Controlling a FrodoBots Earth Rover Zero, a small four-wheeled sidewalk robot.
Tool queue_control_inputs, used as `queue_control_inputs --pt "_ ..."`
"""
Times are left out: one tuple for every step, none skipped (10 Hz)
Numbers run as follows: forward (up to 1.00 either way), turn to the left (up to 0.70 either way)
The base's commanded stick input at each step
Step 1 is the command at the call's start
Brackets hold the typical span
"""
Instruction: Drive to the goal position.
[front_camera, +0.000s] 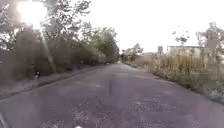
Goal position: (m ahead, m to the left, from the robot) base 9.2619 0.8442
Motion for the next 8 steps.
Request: queue_control_inputs --pt "0.70 0.00" --pt "0.70 0.00" --pt "0.70 0.00" --pt "0.70 0.00" --pt "0.70 0.00" --pt "0.70 0.00" --pt "0.70 0.00" --pt "0.70 0.00"
